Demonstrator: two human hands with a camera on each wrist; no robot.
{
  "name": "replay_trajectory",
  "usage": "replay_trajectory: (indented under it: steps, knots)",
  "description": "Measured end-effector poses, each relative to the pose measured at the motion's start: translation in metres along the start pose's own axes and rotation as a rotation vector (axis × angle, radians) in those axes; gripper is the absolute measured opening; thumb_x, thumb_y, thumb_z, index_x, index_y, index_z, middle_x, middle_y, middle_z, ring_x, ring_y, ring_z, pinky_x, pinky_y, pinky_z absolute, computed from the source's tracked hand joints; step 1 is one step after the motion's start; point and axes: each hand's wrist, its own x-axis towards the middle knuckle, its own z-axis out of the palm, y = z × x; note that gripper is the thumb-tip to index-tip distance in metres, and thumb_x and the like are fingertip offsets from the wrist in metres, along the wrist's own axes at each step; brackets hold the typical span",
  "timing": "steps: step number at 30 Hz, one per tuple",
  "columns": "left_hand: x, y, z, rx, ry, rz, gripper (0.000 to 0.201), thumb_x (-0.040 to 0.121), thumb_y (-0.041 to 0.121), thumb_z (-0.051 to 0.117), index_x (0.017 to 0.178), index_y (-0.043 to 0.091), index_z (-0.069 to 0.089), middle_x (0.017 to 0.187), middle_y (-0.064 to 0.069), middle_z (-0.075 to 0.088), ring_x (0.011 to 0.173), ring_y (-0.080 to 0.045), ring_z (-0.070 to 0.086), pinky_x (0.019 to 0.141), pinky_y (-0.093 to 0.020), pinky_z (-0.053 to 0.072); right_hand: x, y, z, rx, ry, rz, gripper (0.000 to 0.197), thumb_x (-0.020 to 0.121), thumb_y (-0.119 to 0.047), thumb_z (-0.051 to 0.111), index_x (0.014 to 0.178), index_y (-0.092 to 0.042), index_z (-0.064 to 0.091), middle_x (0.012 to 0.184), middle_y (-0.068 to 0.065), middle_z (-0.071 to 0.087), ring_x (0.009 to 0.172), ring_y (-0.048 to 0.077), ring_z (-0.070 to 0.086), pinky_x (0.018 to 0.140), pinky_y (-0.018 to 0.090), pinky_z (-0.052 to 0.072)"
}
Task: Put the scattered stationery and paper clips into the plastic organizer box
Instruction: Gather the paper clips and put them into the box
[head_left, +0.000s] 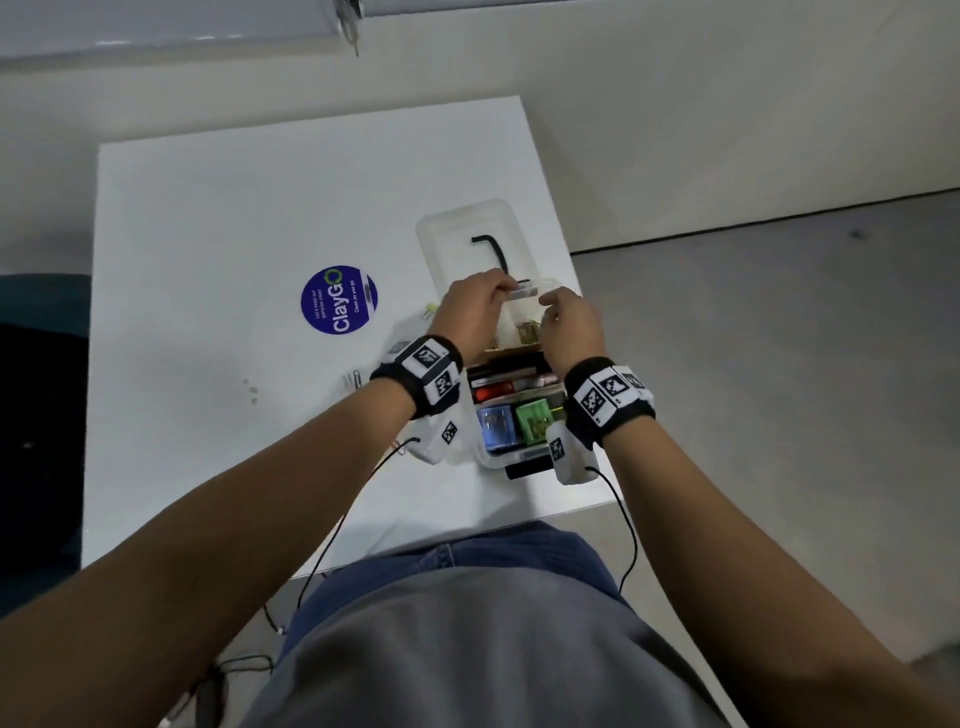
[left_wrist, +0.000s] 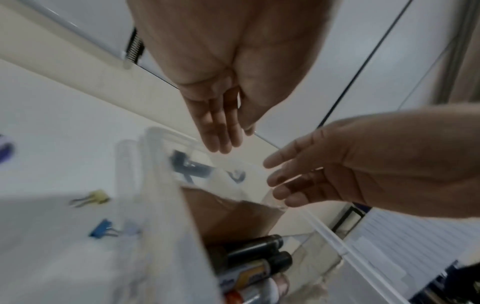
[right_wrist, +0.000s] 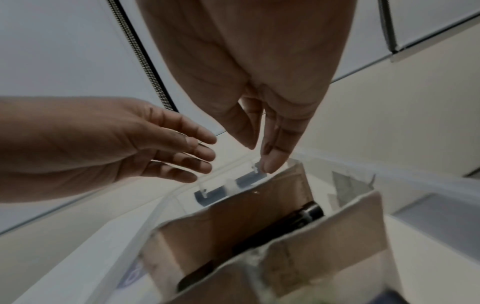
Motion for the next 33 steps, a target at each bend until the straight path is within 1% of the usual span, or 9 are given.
replay_trajectory:
  steps: [4, 8, 11, 14, 18, 22, 27, 30, 33]
  knots:
    - [-0.035, -0.053, -0.042, -0.016, 0.134, -0.086, 0.018, 0.093, 0.013, 0.051, 0.103, 0.013, 0.065, 0.099, -0.003, 0.070, 0.089, -0.018, 0.064, 0.083, -0.033, 0.053, -0.029, -0.034, 0.027, 0.066, -0.073, -0.176, 0.022, 0.091, -0.006, 0.052, 0.109, -0.010, 0.063, 0.103, 0.009, 0.070, 0.093, 0.023, 0.066, 0.086, 0.035, 0.054]
    - [-0.090, -0.128, -0.072, 0.123, 0.106, -0.328, 0.016, 0.088, 0.016, 0.058, 0.102, 0.011, 0.062, 0.101, -0.007, 0.066, 0.092, -0.025, 0.064, 0.085, -0.039, 0.051, -0.069, -0.074, 0.078, -0.034, -0.448, -0.362, 0.024, 0.090, -0.009, 0.057, 0.113, -0.007, 0.060, 0.104, 0.013, 0.067, 0.094, 0.025, 0.063, 0.082, 0.030, 0.050]
    - [-0.138, -0.180, -0.081, 0.255, -0.064, -0.555, 0.042, 0.081, 0.022, 0.073, 0.117, 0.011, 0.054, 0.116, -0.014, 0.055, 0.107, -0.030, 0.058, 0.094, -0.042, 0.047, -0.097, -0.078, 0.124, -0.333, -0.715, -0.338, 0.028, 0.094, -0.009, 0.051, 0.120, -0.001, 0.053, 0.123, 0.018, 0.059, 0.113, 0.032, 0.057, 0.088, 0.034, 0.046]
    - [-0.180, -0.205, -0.078, 0.368, -0.192, -0.674, 0.075, 0.073, 0.034, 0.081, 0.132, 0.008, 0.042, 0.125, -0.016, 0.044, 0.118, -0.032, 0.049, 0.101, -0.043, 0.044, -0.112, -0.054, 0.156, -0.531, -0.808, -0.285, 0.036, 0.094, -0.005, 0.049, 0.129, 0.002, 0.044, 0.133, 0.021, 0.049, 0.121, 0.035, 0.053, 0.096, 0.037, 0.045]
    - [-0.198, -0.212, -0.060, 0.369, -0.138, -0.575, 0.085, 0.070, 0.034, 0.083, 0.137, 0.007, 0.038, 0.131, -0.015, 0.038, 0.124, -0.031, 0.040, 0.105, -0.039, 0.039, -0.115, -0.034, 0.180, -0.574, -0.729, -0.293, 0.052, 0.087, -0.001, 0.058, 0.134, 0.001, 0.036, 0.134, 0.021, 0.043, 0.114, 0.033, 0.057, 0.092, 0.036, 0.048]
    - [-0.184, -0.215, -0.049, 0.278, -0.114, -0.447, 0.072, 0.078, 0.016, 0.077, 0.139, 0.006, 0.040, 0.133, -0.016, 0.041, 0.125, -0.031, 0.042, 0.105, -0.035, 0.038, -0.108, -0.038, 0.196, -0.511, -0.684, -0.417, 0.045, 0.083, 0.014, 0.043, 0.126, 0.000, 0.047, 0.127, 0.020, 0.046, 0.102, 0.037, 0.060, 0.082, 0.036, 0.048]
    - [-0.169, -0.219, -0.049, 0.256, -0.117, -0.345, 0.061, 0.079, 0.010, 0.075, 0.132, 0.007, 0.046, 0.126, -0.014, 0.045, 0.116, -0.030, 0.049, 0.098, -0.033, 0.041, -0.094, -0.048, 0.211, -0.423, -0.604, -0.453, 0.035, 0.081, 0.011, 0.047, 0.113, -0.004, 0.050, 0.111, 0.016, 0.050, 0.088, 0.036, 0.060, 0.066, 0.033, 0.042]
    - [-0.167, -0.221, -0.047, 0.258, -0.111, -0.305, 0.065, 0.076, 0.012, 0.079, 0.131, 0.008, 0.046, 0.124, -0.014, 0.044, 0.112, -0.029, 0.051, 0.096, -0.033, 0.044, -0.089, -0.049, 0.213, -0.418, -0.553, -0.495, 0.051, 0.080, 0.000, 0.058, 0.128, -0.015, 0.047, 0.116, 0.013, 0.045, 0.096, 0.032, 0.055, 0.070, 0.036, 0.049]
    - [-0.164, -0.224, -0.049, 0.251, -0.110, -0.291, 0.049, 0.080, 0.011, 0.074, 0.124, 0.008, 0.051, 0.120, -0.014, 0.047, 0.108, -0.031, 0.052, 0.092, -0.039, 0.048, -0.088, -0.049, 0.215, -0.530, -0.602, -0.599, 0.058, 0.079, 0.001, 0.062, 0.132, -0.019, 0.051, 0.120, 0.013, 0.047, 0.107, 0.030, 0.048, 0.077, 0.040, 0.053]
